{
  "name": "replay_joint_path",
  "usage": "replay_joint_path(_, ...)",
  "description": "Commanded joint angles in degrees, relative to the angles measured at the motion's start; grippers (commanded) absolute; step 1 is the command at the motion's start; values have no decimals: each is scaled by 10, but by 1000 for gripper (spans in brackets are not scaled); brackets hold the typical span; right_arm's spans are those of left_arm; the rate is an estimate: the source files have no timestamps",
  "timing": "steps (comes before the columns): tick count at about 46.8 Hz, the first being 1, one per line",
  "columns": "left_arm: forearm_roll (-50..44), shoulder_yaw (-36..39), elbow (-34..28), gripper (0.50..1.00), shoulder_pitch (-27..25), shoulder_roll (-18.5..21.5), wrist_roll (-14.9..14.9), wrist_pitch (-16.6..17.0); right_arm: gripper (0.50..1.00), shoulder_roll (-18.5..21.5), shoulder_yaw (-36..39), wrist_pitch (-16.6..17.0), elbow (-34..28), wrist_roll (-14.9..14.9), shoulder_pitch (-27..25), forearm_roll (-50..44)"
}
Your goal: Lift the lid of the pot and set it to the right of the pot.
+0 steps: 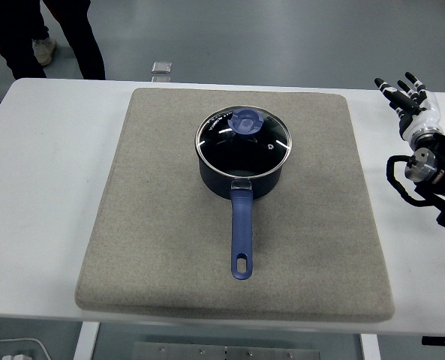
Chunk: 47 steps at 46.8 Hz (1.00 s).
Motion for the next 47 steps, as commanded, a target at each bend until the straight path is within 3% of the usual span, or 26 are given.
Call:
replay_joint_path(1, -1, 0, 0, 1000, 0, 0, 0, 0, 917, 1, 0, 0, 0, 0, 0, 1)
replay_joint_path(28, -1, -1, 4, 1000, 4, 0, 0, 0, 917, -10, 0, 1, -2, 0, 2, 1)
replay_joint_path(47, -1, -1, 4, 1000, 4, 0, 0, 0, 917, -21, 38, 2, -2, 0, -1, -3)
